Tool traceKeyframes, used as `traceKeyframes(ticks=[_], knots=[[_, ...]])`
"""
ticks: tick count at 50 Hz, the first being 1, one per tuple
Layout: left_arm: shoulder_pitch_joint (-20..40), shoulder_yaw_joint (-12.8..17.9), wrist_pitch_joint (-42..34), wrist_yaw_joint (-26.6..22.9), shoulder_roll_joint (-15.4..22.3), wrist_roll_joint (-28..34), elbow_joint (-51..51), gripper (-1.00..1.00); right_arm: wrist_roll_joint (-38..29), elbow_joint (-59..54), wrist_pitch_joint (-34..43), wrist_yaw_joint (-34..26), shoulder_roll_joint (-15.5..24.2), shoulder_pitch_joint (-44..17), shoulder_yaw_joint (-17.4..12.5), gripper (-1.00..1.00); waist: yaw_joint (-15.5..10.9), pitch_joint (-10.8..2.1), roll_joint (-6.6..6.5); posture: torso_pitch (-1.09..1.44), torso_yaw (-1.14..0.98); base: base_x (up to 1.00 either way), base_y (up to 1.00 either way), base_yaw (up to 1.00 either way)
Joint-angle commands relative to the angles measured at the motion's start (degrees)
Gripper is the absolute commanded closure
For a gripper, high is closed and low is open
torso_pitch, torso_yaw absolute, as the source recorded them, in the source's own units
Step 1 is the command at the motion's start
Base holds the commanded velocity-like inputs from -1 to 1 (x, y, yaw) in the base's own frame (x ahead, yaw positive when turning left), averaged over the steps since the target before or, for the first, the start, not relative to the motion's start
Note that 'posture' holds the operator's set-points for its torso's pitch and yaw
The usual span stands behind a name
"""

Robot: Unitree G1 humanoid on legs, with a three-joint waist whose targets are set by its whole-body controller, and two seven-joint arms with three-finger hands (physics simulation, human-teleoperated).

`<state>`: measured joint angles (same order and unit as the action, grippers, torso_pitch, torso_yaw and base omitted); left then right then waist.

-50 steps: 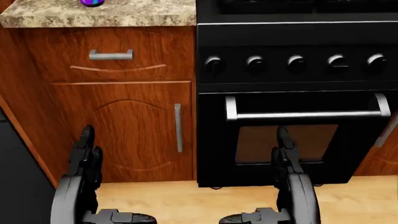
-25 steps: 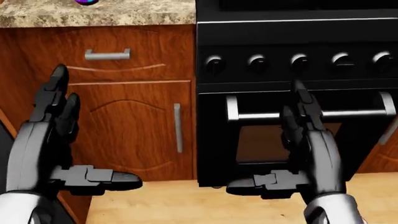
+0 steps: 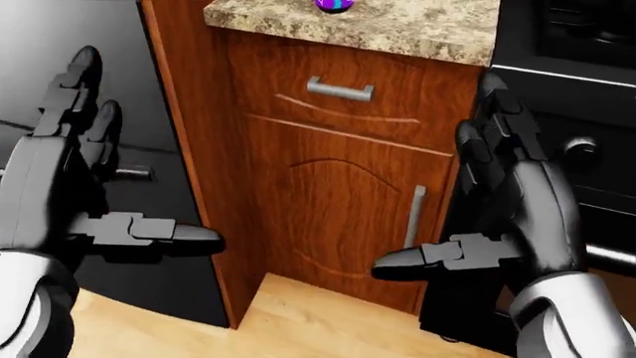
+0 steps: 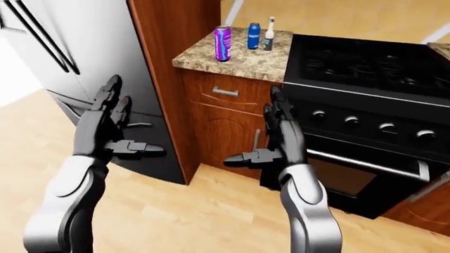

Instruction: Move the drinks to the dining counter.

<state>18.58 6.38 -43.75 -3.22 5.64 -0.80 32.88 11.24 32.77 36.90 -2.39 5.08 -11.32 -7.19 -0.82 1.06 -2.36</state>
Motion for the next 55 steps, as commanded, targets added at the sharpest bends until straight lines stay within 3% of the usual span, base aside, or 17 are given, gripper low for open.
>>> traceKeyframes(ticks=[1, 3, 5, 10, 14, 16, 17, 18, 22, 31, 34, 36, 37, 39, 45, 48, 55], knots=[[1.8, -1.2, -0.9, -0.2, 0.2, -0.9, 1.7, -1.0, 0.3, 2.3, 1.2, 1.5, 1.0, -1.8, -2.1, -1.0, 0.5, -0.5, 0.31, 0.0, 0.0, 0.0, 0.0, 0.0], [3.0, -1.2, -1.9, -0.2, 0.4, -1.1, 1.5, -1.0, 1.4, 3.9, 3.3, 2.0, 1.4, -2.6, -2.8, -1.0, 0.5, -0.96, -0.42, 0.0, 0.0, 0.13, -0.04, 0.0], [3.7, -1.4, -2.4, -0.2, 0.6, -1.1, 1.3, -1.0, 1.9, 4.6, 4.0, 2.3, 1.8, -2.9, -3.1, -1.0, -0.1, 0.26, -0.45, 0.0, 0.0, 0.21, -0.11, 0.0], [5.9, -1.2, -3.4, -0.5, 1.1, -1.3, 0.1, -1.0, 3.3, 6.4, 6.7, 3.0, 3.1, -4.7, -4.0, -1.0, 0.0, 0.79, 1.77, 0.0, 0.0, 0.22, -0.11, 0.0], [7.2, -0.9, -4.1, -0.8, 1.3, -2.2, -0.3, -1.0, 4.4, 6.5, 8.0, 4.0, 3.6, -6.2, -5.0, -1.0, -0.7, 1.09, 5.2, 0.0, 0.0, 0.35, -0.19, 0.0], [7.5, -0.8, -3.4, -0.9, 1.5, -2.3, -1.3, -1.0, 4.5, 7.1, 8.6, 4.4, 3.8, -6.2, -4.7, -1.0, -0.5, -0.35, 9.5, 0.0, 0.0, 0.36, -0.2, 0.0], [7.9, -0.6, -4.3, -0.8, 1.7, -2.5, -0.7, -1.0, 4.5, 7.4, 9.0, 4.5, 4.1, -6.5, -4.6, -1.0, -0.3, 1.53, 6.16, 0.0, 0.0, 0.36, -0.21, 0.0], [8.2, -0.2, -4.4, -0.9, 1.9, -2.7, -0.8, -1.0, 4.6, 7.8, 9.6, 4.7, 4.3, -6.9, -4.6, -1.0, -0.8, 1.34, 6.75, 0.0, 0.0, 0.36, -0.2, 0.0], [9.3, 1.3, -6.6, -0.6, 3.2, -4.0, 0.3, -1.0, 4.4, 8.3, 10.5, 5.5, 4.3, -8.1, -3.7, -1.0, -0.3, 0.75, 4.63, 0.0, 0.0, 0.36, -0.17, 0.0], [10.3, 3.3, -8.9, 0.2, 5.3, -6.2, 1.7, -1.0, 2.6, 8.1, 10.8, 4.9, 4.1, -9.3, -2.7, -1.0, 0.9, 0.31, 2.7, 0.0, 0.0, 0.42, 0.06, 0.0], [10.8, 3.3, -9.8, 0.6, 5.7, -6.7, 2.4, -1.0, 2.6, 8.6, 11.6, 4.9, 4.1, -10.0, -2.8, -1.0, 1.5, -0.08, 0.92, 0.0, 0.0, 0.45, 0.14, 0.0], [11.4, 3.4, -10.4, 0.8, 6.0, -7.0, 2.6, -1.0, 2.8, 8.9, 12.0, 5.0, 4.1, -10.2, -2.9, -1.0, 1.5, -1.03, -1.96, 0.0, 0.0, 0.45, 0.14, 0.0], [11.3, 3.3, -10.4, 0.8, 6.0, -7.1, 2.8, -1.0, 2.9, 8.9, 12.0, 5.0, 4.1, -10.2, -3.0, -1.0, 0.7, 0.19, -0.28, 0.0, 0.0, 0.46, 0.14, 0.0], [11.3, 3.2, -10.7, 0.9, 6.1, -7.2, 3.0, -1.0, 3.2, 9.2, 12.6, 5.1, 4.3, -10.6, -3.4, -1.0, 0.7, 1.69, -1.4, 0.0, 0.0, 0.45, 0.15, 0.0], [10.1, 1.1, -8.7, 0.4, 5.1, -5.3, 1.9, -1.0, 5.2, 10.3, 13.9, 5.8, 5.0, -11.2, -5.2, -1.0, 0.1, 0.72, -0.34, 0.0, 0.0, 0.41, 0.05, 0.0], [10.2, 0.4, -9.5, 0.0, 4.6, -4.2, 2.6, -1.0, 7.0, 11.3, 15.1, 6.4, 5.7, -11.6, -6.4, -1.0, 0.2, -0.72, 1.22, 0.0, 0.0, 0.13, -0.02, 0.0], [11.2, -0.5, -11.2, -0.5, 3.6, -3.0, 4.0, -1.0, 9.1, 11.7, 15.0, 7.3, 6.8, -11.4, -7.1, -1.0, 1.6, -0.58, 3.17, 0.0, 0.0, 0.01, -0.32, 0.0]])
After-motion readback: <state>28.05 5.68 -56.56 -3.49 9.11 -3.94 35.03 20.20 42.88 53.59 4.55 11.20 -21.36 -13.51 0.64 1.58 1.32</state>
